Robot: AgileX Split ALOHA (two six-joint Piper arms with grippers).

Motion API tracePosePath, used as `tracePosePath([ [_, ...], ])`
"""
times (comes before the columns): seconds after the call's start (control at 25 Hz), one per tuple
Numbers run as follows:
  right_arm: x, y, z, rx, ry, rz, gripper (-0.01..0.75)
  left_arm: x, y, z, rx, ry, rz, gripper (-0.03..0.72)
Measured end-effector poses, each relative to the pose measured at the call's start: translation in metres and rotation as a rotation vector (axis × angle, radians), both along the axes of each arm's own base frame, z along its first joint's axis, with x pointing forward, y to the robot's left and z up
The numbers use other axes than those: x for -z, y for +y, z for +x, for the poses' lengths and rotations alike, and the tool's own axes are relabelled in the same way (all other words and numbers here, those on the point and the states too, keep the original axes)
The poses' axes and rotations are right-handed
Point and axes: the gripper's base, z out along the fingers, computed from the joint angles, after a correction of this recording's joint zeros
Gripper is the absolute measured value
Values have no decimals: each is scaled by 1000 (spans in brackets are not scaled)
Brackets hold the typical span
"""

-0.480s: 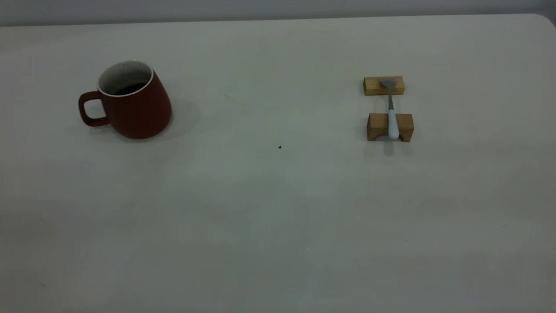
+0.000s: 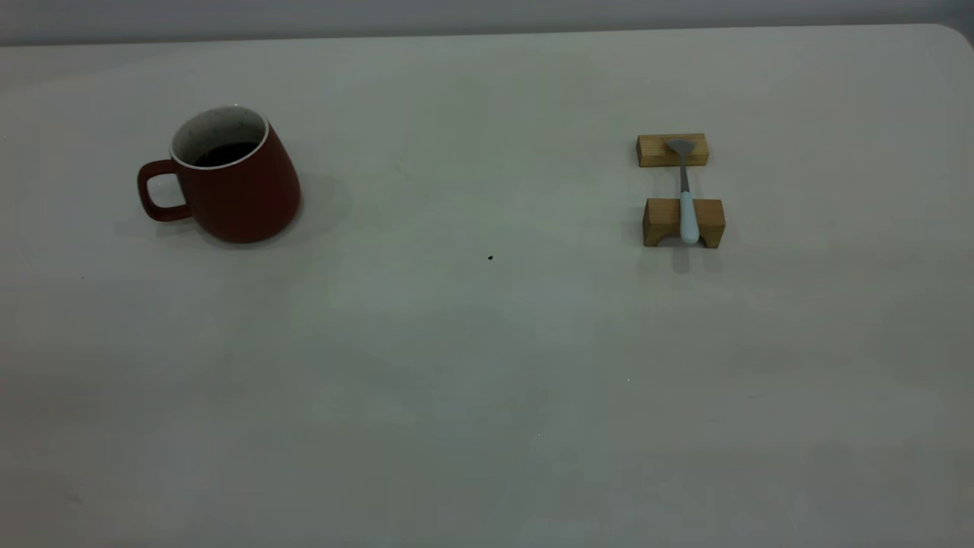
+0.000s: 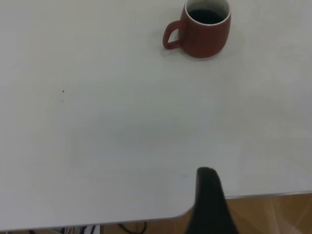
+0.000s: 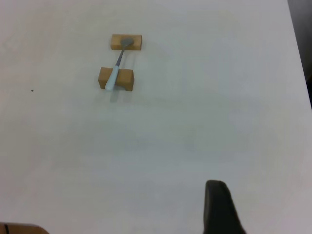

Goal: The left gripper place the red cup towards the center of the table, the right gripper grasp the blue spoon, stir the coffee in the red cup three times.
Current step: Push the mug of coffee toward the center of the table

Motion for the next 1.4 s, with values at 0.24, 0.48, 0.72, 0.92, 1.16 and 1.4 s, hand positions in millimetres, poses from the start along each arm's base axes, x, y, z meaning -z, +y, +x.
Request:
tracePosePath([
  [0.24, 0, 0, 0, 0, 0, 0, 488, 0, 0, 0, 0, 0, 0, 594],
  [0.48, 0, 0, 0, 0, 0, 0, 488, 0, 0, 0, 0, 0, 0, 594],
  [0.72, 0, 0, 0, 0, 0, 0, 488, 0, -1, 0, -12, 1, -24, 594],
  [0.92, 0, 0, 0, 0, 0, 0, 488, -12, 2, 11, -35, 48, -4, 594],
  [1.16, 0, 0, 0, 0, 0, 0, 488, -42, 3, 66, 10, 170, 48, 594],
  [1.4, 0, 0, 0, 0, 0, 0, 488, -33, 3, 157, 102, 368, 118, 594],
])
